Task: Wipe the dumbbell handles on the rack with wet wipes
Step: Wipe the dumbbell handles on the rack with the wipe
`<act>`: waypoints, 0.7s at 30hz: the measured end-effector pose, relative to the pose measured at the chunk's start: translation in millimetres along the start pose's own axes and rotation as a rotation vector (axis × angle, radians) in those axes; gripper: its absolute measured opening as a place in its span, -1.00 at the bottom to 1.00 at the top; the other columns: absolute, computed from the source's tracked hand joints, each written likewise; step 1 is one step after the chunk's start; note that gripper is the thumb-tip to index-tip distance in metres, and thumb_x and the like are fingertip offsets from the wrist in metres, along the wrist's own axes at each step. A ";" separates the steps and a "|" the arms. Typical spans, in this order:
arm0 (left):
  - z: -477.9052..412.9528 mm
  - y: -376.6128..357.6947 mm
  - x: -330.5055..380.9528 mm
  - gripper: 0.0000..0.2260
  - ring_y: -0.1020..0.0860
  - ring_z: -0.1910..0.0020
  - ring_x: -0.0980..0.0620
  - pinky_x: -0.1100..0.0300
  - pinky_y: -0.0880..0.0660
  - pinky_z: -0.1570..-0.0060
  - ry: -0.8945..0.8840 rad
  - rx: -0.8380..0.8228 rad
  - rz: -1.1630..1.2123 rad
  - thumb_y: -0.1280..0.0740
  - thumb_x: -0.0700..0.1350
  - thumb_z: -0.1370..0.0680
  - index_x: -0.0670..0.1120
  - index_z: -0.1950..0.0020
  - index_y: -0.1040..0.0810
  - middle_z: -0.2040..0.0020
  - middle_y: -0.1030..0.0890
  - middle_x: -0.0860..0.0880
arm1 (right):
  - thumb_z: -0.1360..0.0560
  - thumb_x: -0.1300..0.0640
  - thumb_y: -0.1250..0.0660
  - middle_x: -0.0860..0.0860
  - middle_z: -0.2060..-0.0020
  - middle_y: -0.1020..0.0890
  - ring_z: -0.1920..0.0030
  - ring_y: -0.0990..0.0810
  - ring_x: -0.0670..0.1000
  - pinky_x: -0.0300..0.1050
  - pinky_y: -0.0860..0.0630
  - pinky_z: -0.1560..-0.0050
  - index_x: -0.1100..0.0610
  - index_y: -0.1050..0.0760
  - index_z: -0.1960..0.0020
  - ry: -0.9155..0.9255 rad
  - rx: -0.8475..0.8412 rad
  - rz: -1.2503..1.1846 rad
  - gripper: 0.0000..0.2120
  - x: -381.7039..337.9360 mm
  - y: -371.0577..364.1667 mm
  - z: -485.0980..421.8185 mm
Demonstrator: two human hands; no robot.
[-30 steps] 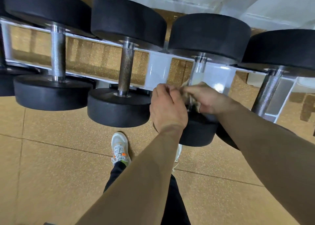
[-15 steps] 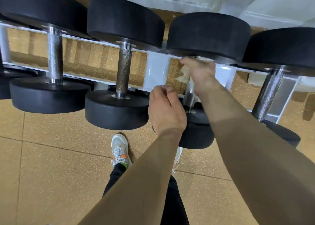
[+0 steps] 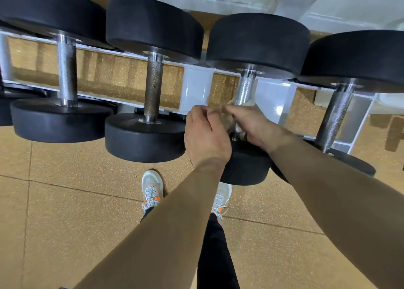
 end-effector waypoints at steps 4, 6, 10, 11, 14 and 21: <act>2.7 1.1 0.0 -0.66 -0.50 -0.04 -0.09 0.02 -0.41 -0.06 0.013 0.038 0.030 -0.05 0.07 -0.55 -0.09 -0.04 -0.51 -0.05 -0.57 -0.05 | -0.34 0.07 -0.58 0.06 0.28 -0.72 0.27 -0.70 0.05 -0.10 -0.65 0.25 0.24 -0.64 0.00 -0.004 0.280 0.093 -0.67 -13.0 -9.8 -2.1; 1.4 0.0 -2.3 -0.66 -0.51 -0.05 -0.09 0.03 -0.40 -0.05 0.019 0.060 0.051 -0.05 0.07 -0.55 -0.09 -0.06 -0.51 -0.05 -0.58 -0.05 | -0.33 0.03 -0.56 0.07 0.24 -0.74 0.25 -0.72 0.06 -0.10 -0.69 0.15 0.23 -0.65 0.04 0.021 0.361 0.038 -0.67 -33.9 -13.0 -10.0; 1.8 0.8 -1.9 -0.71 -0.51 -0.01 -0.07 0.00 -0.43 -0.05 0.004 0.046 0.044 -0.05 0.07 -0.55 -0.04 -0.02 -0.49 -0.03 -0.59 -0.04 | -0.31 -0.01 -0.59 0.05 0.16 -0.73 0.21 -0.70 0.00 -0.28 -0.56 0.26 0.22 -0.62 -0.01 0.099 0.296 -0.128 -0.59 -58.0 -6.4 -17.1; 1.9 0.3 -2.0 -0.70 -0.51 -0.01 -0.08 -0.01 -0.43 -0.05 0.009 0.048 0.046 -0.05 0.07 -0.55 -0.05 -0.01 -0.49 -0.02 -0.59 -0.04 | -0.29 -0.04 -0.60 0.06 0.08 -0.73 0.15 -0.71 0.01 -0.21 -0.57 0.19 0.20 -0.60 -0.12 0.094 0.175 -0.174 -0.50 -52.2 -1.0 -16.7; 0.6 1.0 -3.2 -0.66 -0.52 -0.01 -0.11 -0.07 -0.46 -0.06 0.012 0.054 0.035 -0.04 0.09 -0.55 -0.07 -0.03 -0.52 -0.02 -0.59 -0.05 | -0.47 -0.06 -0.50 0.06 0.04 -0.69 0.35 -0.64 -0.02 -0.10 -0.55 0.29 0.06 -0.59 -0.15 -0.047 -0.191 -0.221 -0.68 -20.7 8.0 -4.3; 1.0 1.3 -2.2 -0.68 -0.54 -0.05 -0.11 -0.11 -0.47 -0.13 0.019 0.049 -0.008 -0.05 0.08 -0.57 -0.05 -0.06 -0.51 -0.06 -0.58 -0.04 | -0.40 -0.09 -0.55 0.09 0.19 -0.66 0.19 -0.62 0.06 -0.15 -0.51 0.27 0.22 -0.62 -0.06 0.038 0.028 0.220 -0.57 -4.5 6.9 15.4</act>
Point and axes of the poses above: each hand's wrist, its own z-axis away from the middle knuckle, its own y-axis out of the back of the hand, x = y × z, the point moved 2 cm from there along -z, towards the middle knuckle
